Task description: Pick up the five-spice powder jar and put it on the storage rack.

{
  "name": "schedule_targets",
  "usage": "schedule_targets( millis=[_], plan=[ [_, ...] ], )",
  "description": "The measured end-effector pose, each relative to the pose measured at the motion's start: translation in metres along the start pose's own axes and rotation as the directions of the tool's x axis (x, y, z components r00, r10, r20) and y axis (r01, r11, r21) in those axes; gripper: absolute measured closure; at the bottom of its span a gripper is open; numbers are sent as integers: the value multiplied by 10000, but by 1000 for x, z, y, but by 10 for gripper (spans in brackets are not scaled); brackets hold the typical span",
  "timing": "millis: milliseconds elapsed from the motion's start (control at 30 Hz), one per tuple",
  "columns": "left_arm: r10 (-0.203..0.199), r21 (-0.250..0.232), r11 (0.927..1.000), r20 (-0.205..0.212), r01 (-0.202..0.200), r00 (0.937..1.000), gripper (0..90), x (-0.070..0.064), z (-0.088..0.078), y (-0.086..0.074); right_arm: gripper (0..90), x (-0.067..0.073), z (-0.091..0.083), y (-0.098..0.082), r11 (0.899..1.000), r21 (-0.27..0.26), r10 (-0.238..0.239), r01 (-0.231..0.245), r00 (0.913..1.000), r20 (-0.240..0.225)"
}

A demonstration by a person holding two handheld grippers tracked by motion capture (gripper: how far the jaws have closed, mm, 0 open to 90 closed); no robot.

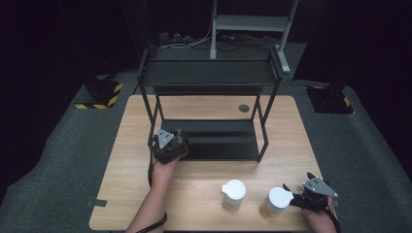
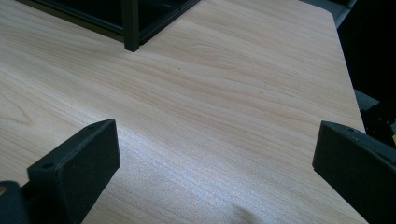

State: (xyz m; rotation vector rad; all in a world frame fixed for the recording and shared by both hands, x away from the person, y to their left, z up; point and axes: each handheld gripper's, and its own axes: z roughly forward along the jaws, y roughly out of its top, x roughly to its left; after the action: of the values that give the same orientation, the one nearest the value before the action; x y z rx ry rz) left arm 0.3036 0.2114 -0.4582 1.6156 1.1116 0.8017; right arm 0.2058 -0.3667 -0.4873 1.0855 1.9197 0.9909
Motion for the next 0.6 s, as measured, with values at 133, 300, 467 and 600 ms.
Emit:
schedule_targets(
  millis=[133, 300, 467, 600],
  plan=[
    [-6, 19, 10000, -3, 6, 10000, 343, 0, 0, 0, 0, 0, 0, 0, 10000, 2, 6, -6, 10000, -2],
    [6, 37, 10000, -16, -6, 10000, 341, 0, 0, 1, 0, 0, 0, 0, 10000, 3, 4, -4, 10000, -3],
    [13, 76, 10000, -19, -13, 10000, 340, 0, 0, 2, 0, 0, 0, 0, 10000, 1, -6, 6, 10000, 5],
    [-181, 38, 9998, -62, 181, 9998, 306, 0, 0, 2, 0, 0, 0, 0, 10000, 10, -2, 2, 10000, 4]
  ],
)
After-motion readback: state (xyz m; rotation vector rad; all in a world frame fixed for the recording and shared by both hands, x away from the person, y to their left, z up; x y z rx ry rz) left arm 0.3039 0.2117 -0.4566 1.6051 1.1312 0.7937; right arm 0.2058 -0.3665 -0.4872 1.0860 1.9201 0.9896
